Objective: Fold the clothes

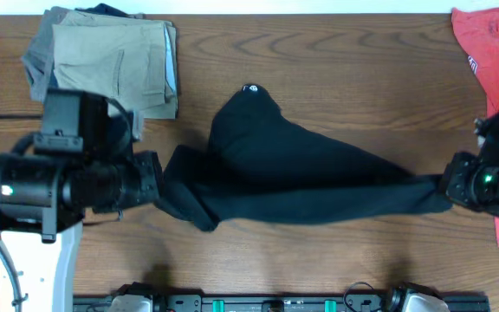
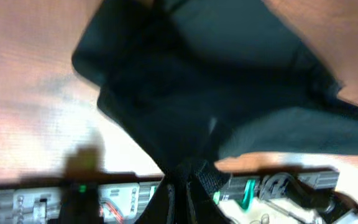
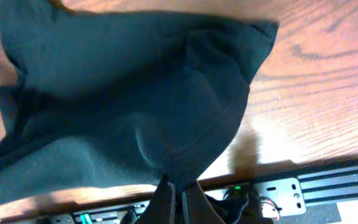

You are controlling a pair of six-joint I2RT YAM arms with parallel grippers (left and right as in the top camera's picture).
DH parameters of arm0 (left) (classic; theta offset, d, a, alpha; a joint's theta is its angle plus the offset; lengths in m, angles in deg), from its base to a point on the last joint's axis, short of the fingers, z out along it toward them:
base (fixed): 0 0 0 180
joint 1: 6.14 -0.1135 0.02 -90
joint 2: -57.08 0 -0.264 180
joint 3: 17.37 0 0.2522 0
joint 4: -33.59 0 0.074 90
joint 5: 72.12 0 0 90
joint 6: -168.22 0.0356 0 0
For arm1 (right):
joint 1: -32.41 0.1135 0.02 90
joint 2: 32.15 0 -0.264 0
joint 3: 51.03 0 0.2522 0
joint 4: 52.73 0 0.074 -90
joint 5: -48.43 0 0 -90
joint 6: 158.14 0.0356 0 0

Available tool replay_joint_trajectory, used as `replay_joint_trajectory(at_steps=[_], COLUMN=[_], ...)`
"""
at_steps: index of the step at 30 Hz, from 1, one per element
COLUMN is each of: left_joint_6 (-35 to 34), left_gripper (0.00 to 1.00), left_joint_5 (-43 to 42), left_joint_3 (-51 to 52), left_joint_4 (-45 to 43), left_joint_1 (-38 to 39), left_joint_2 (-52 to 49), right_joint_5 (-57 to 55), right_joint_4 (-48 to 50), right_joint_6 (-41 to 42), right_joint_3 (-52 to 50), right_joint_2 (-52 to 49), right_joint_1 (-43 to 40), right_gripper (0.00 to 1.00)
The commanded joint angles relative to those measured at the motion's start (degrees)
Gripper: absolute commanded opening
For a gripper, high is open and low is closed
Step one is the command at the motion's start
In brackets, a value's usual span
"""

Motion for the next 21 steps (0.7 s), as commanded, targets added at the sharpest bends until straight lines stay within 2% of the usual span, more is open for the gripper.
replay_joint_trajectory(at_steps=[1, 4, 5, 6, 7, 8, 9, 11, 12, 14, 20, 21], left_joint_6=[0.13, -0.61, -1.29, -1.42, -1.38, -1.38, -1.38, -1.38, -1.36, -1.33, -1.33, -1.33], left_gripper=[0.06, 0.06, 0.06, 0.06, 0.09, 0.17, 0.25, 0.33, 0.51, 0.58, 0.62, 0.62], left_joint_5=[0.52, 0.52, 0.52, 0.5, 0.55, 0.55, 0.52, 0.52, 0.55, 0.59, 0.98, 0.98], left_joint_3=[5.62, 10.88, 12.33, 13.35, 14.12, 14.67, 15.1, 15.26, 15.23, 15.26, 15.26, 15.26], left_joint_4=[4.46, 4.46, 4.46, 4.46, 4.46, 4.46, 4.46, 4.46, 4.35, 3.85, -3.17, -4.68], left_joint_1=[0.11, 0.11, 0.11, 0.11, 0.11, 0.11, 0.11, 0.11, 0.11, 0.11, 0.11, 0.11], left_joint_2=[3.76, 6.91, 7.87, 8.57, 9.09, 9.51, 9.84, 9.86, 9.75, 9.6, 7.82, 7.3], right_joint_5=[0.17, 1.36, 1.36, 1.33, 1.36, 1.36, 1.31, 1.36, 1.36, 1.36, 1.33, 1.33], right_joint_4=[0.76, 1.07, 1.01, 0.94, 0.92, 0.94, 1.05, 1.86, 2.86, 3.93, 10.4, 11.61], right_joint_6=[-0.66, -0.7, -0.9, -1.31, -2.05, -2.54, -2.64, -2.58, -2.56, -2.29, -1.22, -1.22], right_joint_3=[-3.78, -6.34, -7.08, -7.69, -8.5, -9.22, -9.9, -10.99, -11.21, -11.21, -11.21, -11.21], right_joint_2=[1.92, 2.45, 2.47, 2.47, 2.47, 2.47, 2.45, 2.45, 2.45, 2.4, 2.01, 1.77], right_joint_1=[0.42, 0.44, 0.55, 0.68, 0.68, 0.68, 0.68, 0.68, 0.66, 0.66, 0.66, 0.66], right_gripper=[0.01, 0.01, 0.06, 0.16, 0.38, 0.69, 0.86, 0.93, 0.97, 0.99, 0.99, 0.95])
